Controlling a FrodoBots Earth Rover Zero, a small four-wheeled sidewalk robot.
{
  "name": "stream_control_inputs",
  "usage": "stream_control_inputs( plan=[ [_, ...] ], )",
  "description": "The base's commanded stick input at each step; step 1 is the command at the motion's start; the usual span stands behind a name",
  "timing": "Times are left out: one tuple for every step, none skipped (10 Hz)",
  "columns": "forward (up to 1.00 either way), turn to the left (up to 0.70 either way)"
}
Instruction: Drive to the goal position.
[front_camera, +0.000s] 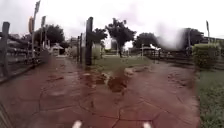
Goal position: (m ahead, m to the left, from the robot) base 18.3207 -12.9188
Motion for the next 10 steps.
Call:
stream_control_inputs(
  plan=[
    [0.00, -0.50],
    [0.00, -0.50],
    [0.00, -0.50],
    [0.00, -0.50],
    [0.00, -0.22],
    [0.00, 0.00],
    [0.00, 0.00],
    [0.00, 0.00],
    [0.00, 0.00],
    [0.00, 0.00]
  ],
)
